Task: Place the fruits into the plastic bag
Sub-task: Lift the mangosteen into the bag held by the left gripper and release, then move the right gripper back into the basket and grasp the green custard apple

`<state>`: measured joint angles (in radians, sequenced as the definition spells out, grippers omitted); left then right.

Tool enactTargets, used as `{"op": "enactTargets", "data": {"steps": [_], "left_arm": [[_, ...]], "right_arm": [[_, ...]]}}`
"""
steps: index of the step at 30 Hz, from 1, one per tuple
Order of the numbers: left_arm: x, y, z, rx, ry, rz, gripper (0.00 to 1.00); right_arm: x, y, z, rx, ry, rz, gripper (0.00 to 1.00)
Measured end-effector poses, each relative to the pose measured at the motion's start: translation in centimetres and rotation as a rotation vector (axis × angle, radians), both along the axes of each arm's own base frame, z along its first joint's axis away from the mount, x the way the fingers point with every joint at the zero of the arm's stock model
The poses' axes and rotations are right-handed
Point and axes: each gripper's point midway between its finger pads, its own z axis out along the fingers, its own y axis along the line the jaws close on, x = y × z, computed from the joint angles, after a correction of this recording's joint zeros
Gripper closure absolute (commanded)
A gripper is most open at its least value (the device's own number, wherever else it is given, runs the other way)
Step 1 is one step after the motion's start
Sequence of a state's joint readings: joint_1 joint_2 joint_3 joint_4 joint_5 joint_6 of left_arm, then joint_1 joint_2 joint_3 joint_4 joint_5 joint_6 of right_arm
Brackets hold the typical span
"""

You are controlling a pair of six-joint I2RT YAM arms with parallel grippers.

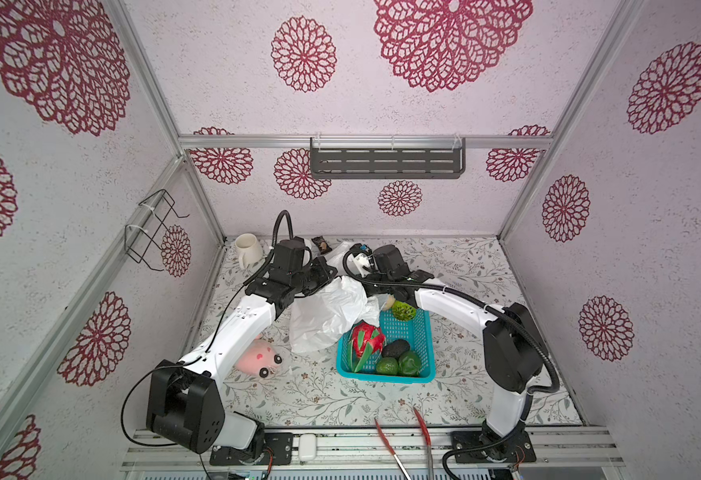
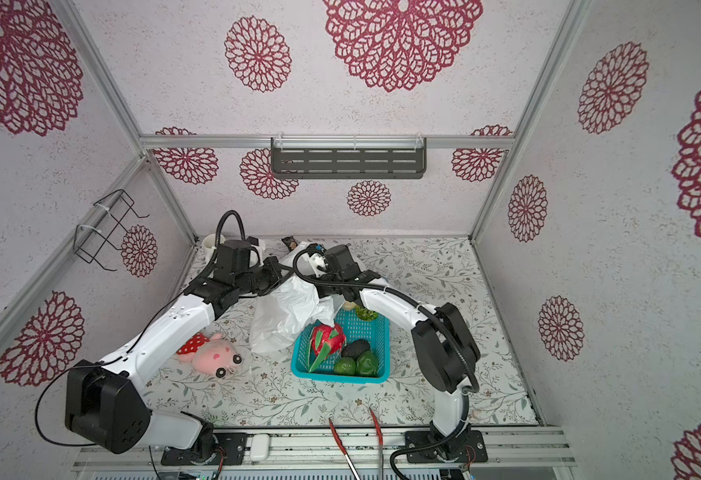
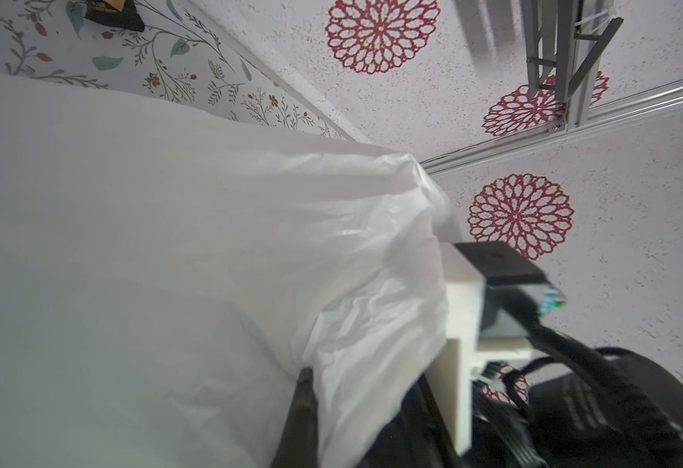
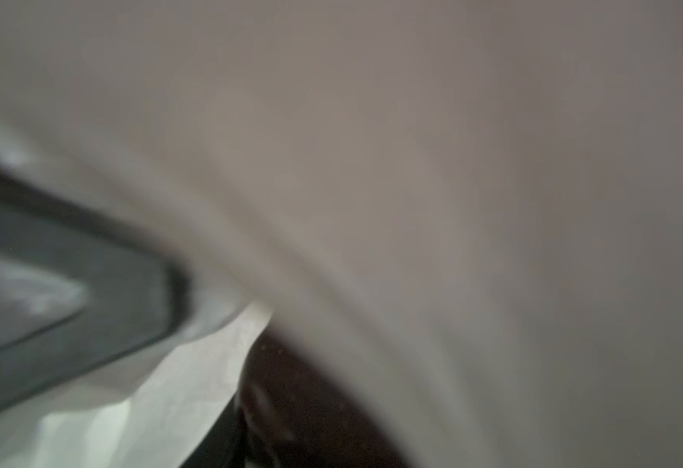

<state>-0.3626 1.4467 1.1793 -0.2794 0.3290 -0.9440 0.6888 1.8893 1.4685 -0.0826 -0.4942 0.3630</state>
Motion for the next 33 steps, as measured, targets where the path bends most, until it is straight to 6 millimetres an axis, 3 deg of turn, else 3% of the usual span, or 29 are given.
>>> {"op": "enactTargets", "data": {"steps": [4,6,7,8,12,17,22,25,29,33], "left_arm": [[0.0,-0.2,0.1,-0.006,-0.006,-0.005,1.0],[0.0,-0.3,0.1,-0.006,-0.006,-0.006,1.0],[0.0,-0.3,0.0,-0.006,-0.005,-0.006,1.0],[0.0,-0.3,-0.1,-0.006,-0.004,-0.006,1.0],[-0.1,-0.2,-0.6,0.0,0.002,-0.002,1.0],[-0.2,0.0,-1.2,0.014,0.005,-0.002,1.0],[-0.4,0.6,-1.7,0.031,-0.004,-0.005,1.0],[-0.6,1.3,-1.8,0.037,-0.009,0.005,1.0],[-0.6,2.1,-1.7,0.044,-0.022,0.019,1.0],[-0.5,2.3,-1.7,0.051,-0.03,0.022,1.0]], "right_arm": [[-0.2,0.5,-2.2,-0.016,0.057,0.003,0.22],[-0.4,0.7,-2.3,-0.017,0.061,0.015,0.15],[-0.6,0.8,-2.1,-0.012,0.06,0.023,0.03],[-0.8,0.8,-1.9,-0.01,0.054,0.031,0.01],[-1.4,0.6,-0.6,-0.01,0.02,0.057,0.01],[-2.4,-0.4,3.5,0.01,-0.064,0.077,0.01],[-3.2,-2.9,8.8,0.034,-0.189,0.044,0.01],[-3.4,-4.9,10.7,0.04,-0.235,0.009,0.01],[-3.4,-7.5,11.1,0.023,-0.251,-0.044,0.01],[-3.6,-9.2,9.6,-0.033,-0.224,-0.08,0.01]]}}
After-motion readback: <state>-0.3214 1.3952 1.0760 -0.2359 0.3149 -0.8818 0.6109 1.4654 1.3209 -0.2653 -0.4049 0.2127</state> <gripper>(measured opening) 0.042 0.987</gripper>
